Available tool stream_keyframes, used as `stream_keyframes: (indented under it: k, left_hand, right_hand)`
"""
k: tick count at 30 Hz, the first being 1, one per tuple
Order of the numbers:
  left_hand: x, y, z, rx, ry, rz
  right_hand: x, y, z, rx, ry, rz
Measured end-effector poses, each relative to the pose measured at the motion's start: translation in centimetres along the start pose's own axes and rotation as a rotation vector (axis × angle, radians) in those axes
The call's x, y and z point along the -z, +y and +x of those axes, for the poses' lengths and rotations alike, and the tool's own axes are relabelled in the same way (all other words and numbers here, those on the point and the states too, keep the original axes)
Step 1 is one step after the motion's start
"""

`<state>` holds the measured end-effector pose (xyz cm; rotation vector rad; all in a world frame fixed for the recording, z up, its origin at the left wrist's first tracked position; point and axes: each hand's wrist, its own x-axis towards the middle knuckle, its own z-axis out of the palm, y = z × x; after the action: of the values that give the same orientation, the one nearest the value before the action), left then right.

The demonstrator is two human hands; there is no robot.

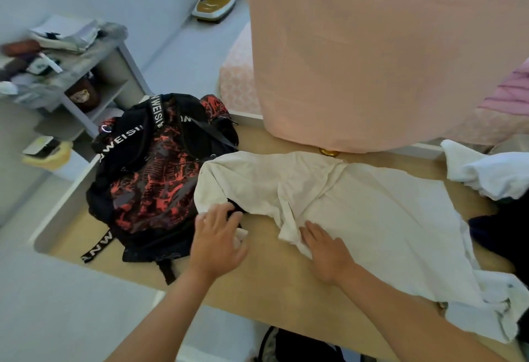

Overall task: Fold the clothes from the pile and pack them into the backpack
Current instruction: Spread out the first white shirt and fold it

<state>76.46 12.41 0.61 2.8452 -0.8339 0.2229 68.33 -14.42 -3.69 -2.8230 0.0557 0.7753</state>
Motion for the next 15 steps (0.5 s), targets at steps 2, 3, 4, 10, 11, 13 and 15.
stream_keyframes:
  k: [2,3,4,10,11,13,15]
  left_hand:
    - [-1.3,4.1,1.2,-0.05,-0.046,-0.175]
    - [-2.1,5.9,1.6,-0.007,-0.128,-0.252]
    - [-2.9,7.4,2.0,0.076,-0.226,-0.316]
    - [-5.7,11.1,3.7,0.369,-0.332,-0.378]
    - [-5.9,11.3,3.9,0.411,-0.306,-0.431]
    - [-5.8,11.4,4.2,0.59,-0.245,-0.633]
    - [-4.9,11.1,4.6,0.86,-0.129,-0.896]
  right_hand:
    - [-0.3,0.2,-0.1,-0.016,0.023,0.023]
    - [-0.5,0.5,-0.3,-0.031,0.029,0.046]
    - [-0.7,1.0,-0.4,-0.047,0.035,0.074]
    - [-1.2,3.1,-1.8,-0.039,0.036,0.142]
    - [-1.3,3.3,-2.0,-0.029,0.029,0.147]
    - [-1.2,3.9,-2.3,-0.015,0.02,0.163]
    - [-1.0,4.3,-2.7,-0.006,0.02,0.183]
